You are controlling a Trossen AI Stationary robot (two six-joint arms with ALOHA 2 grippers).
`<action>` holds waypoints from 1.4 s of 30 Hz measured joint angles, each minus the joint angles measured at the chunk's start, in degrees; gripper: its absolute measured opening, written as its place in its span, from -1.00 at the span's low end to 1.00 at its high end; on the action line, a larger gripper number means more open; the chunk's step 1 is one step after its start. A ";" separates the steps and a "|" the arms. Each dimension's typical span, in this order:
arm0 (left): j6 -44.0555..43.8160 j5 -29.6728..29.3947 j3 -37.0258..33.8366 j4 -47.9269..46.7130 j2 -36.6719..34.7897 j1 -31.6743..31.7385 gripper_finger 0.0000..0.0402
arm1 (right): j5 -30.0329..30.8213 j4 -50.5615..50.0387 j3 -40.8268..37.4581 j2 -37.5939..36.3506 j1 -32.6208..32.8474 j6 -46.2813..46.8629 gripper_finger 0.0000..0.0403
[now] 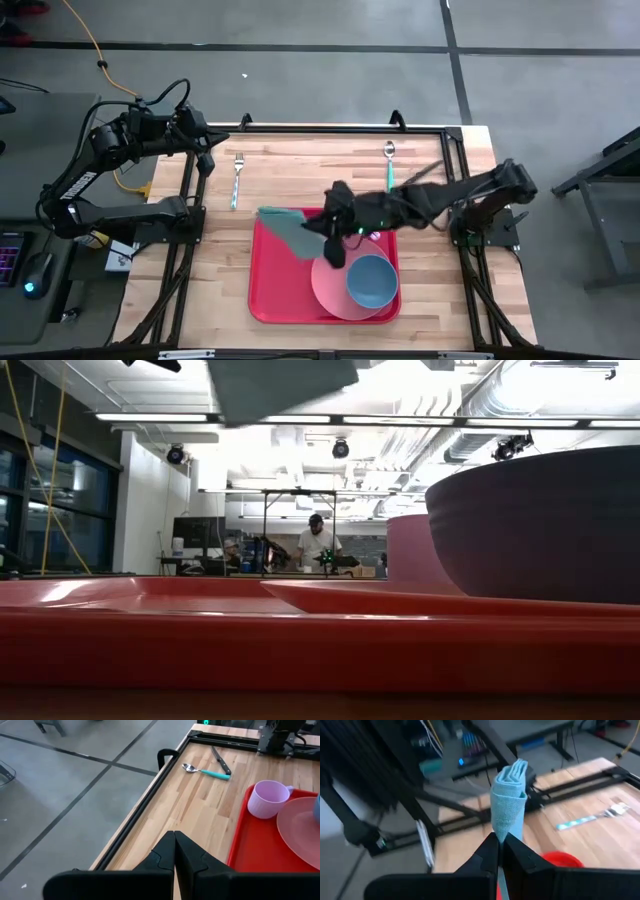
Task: Set up tray
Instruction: Put the blue napkin on the red serving tray to the left side of the pink plate
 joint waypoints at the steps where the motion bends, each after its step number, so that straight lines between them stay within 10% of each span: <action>1: 0.00 0.08 0.00 -0.01 0.00 0.00 -0.83 | 1.32 2.00 0.00 0.73 0.71 0.75 -1.00; 16: -0.04 0.58 0.00 -0.03 -0.02 0.00 -0.83 | 21.02 18.38 0.00 10.58 9.44 9.94 -1.00; 42: 1.18 0.05 0.00 -0.48 -0.02 0.00 -0.83 | 12.02 28.04 -0.02 22.79 10.28 24.13 -1.00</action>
